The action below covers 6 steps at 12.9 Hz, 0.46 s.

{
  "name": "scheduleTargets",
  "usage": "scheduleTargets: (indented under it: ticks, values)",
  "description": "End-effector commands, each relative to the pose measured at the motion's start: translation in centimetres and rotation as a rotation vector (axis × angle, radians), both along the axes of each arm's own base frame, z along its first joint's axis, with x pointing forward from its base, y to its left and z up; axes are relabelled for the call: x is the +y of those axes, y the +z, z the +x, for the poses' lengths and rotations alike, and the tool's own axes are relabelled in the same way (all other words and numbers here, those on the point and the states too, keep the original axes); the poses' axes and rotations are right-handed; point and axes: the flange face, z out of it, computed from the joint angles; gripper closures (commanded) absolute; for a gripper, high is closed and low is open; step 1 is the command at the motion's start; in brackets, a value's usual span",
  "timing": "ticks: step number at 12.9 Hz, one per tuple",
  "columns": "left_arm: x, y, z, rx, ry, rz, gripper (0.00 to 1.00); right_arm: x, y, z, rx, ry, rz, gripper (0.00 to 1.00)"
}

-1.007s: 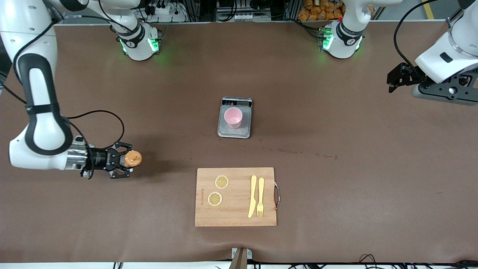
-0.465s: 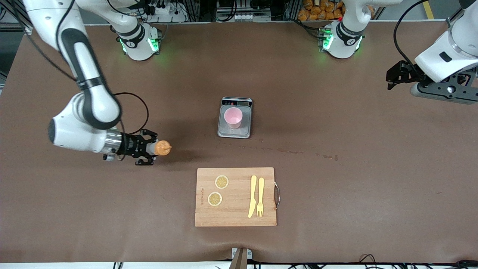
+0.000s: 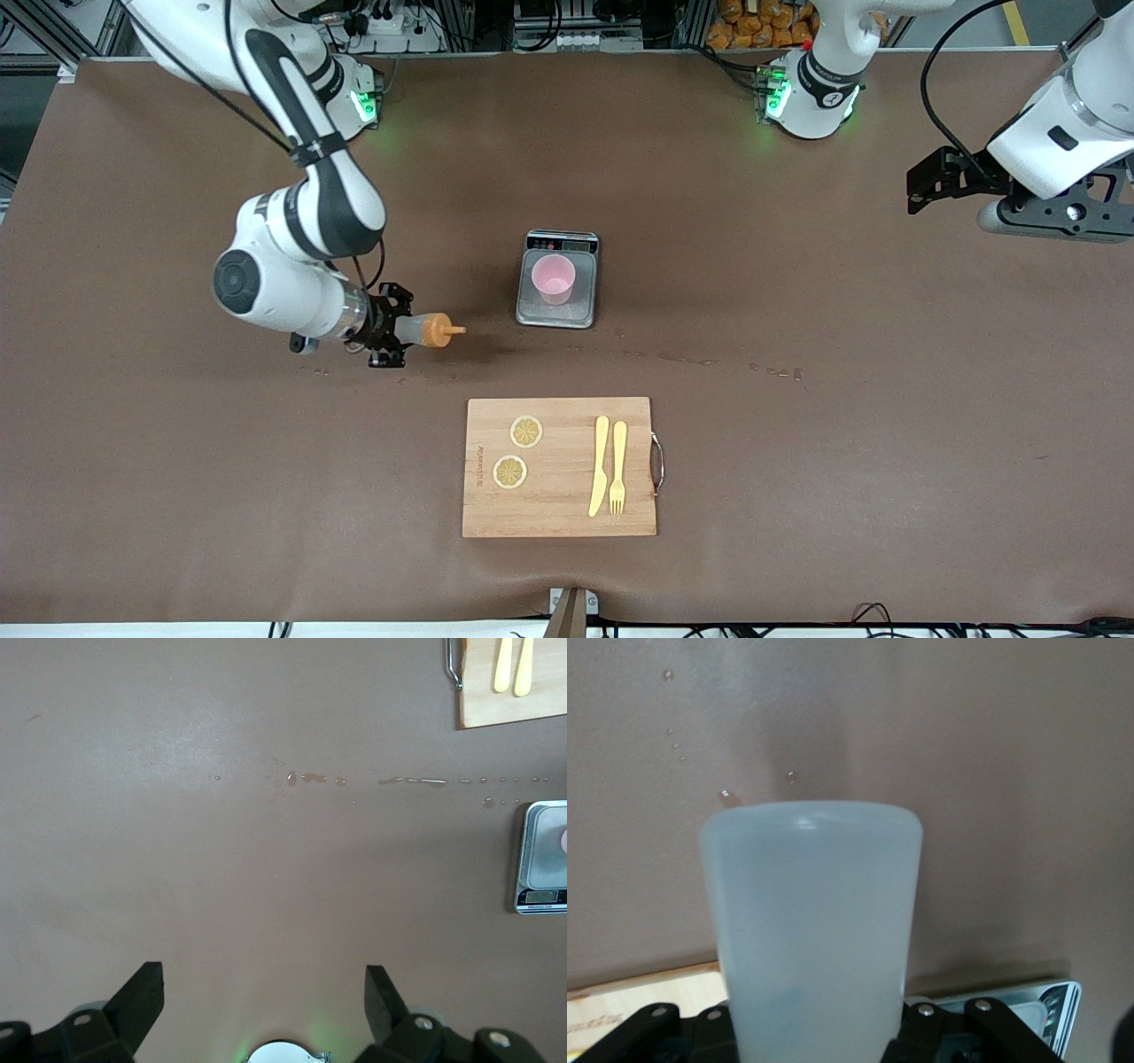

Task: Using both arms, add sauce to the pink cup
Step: 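Move the sauce bottle with the right gripper over the pink cup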

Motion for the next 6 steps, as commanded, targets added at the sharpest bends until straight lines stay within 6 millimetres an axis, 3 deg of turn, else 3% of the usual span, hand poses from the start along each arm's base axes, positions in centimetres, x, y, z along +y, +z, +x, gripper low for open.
scheduleTargets:
  ticks: [1, 6]
  values:
    - [0.4, 0.8, -0.5, 0.001, 0.016, -0.012, 0.00, 1.1, 2.4, -1.4, 0.024, 0.011, -0.048, 0.98]
    - [0.7, 0.9, -0.4, 0.000, 0.020, -0.014, 0.00, 6.0, 4.8, -3.2, 0.063, 0.055, -0.218, 1.00]
